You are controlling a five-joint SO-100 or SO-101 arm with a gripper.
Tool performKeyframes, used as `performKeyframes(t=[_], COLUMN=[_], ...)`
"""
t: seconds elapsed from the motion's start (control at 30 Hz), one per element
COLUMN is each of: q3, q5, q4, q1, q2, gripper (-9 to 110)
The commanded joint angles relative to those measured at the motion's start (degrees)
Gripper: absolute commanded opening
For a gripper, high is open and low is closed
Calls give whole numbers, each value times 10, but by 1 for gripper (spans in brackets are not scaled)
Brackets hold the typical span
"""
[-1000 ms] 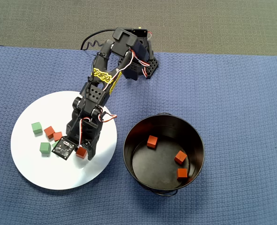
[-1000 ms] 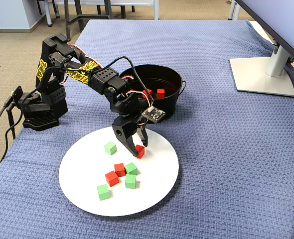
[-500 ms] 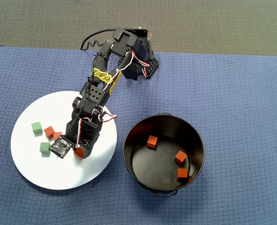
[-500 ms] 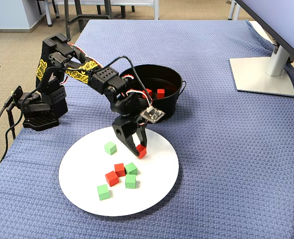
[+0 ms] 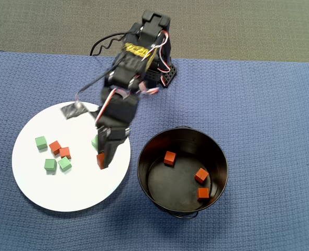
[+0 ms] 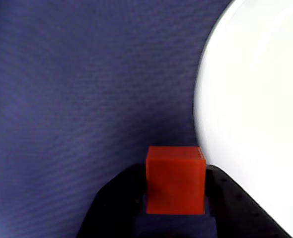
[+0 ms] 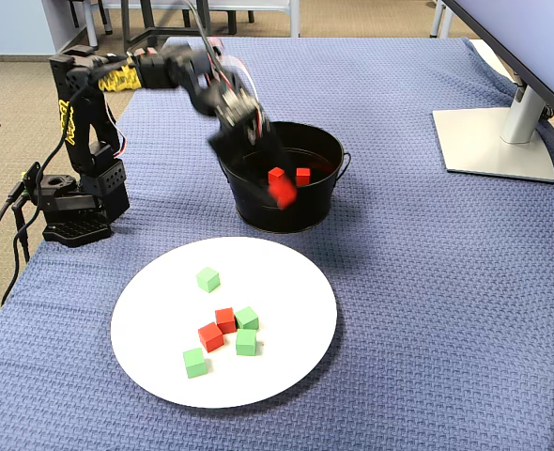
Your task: Pick up the red cubes from the white plate and place them in the black recipient
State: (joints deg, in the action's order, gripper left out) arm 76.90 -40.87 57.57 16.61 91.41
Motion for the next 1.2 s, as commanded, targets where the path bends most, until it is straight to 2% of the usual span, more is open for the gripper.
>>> performKeyframes(t=[0.0, 0.17, 0.27, 0.3, 0.4, 0.43, 0.57, 0.7, 0.9, 1.07, 1.17], q3=[4, 44, 93, 104, 116, 112, 31, -26, -54, -87, -96], q5=[139, 232, 243, 236, 220, 219, 192, 110, -78, -255, -278], q4=[0, -4, -21, -21, -18, -18, 49, 101, 33, 23, 4], q1=[-82, -186, -243, -257, -272, -265, -213, -131, 40, 142, 180], q2=[74, 82, 75, 69, 59, 61, 68, 70, 16, -73, -98], gripper=[0, 0, 0, 4, 32, 34, 34, 31, 29, 28, 28])
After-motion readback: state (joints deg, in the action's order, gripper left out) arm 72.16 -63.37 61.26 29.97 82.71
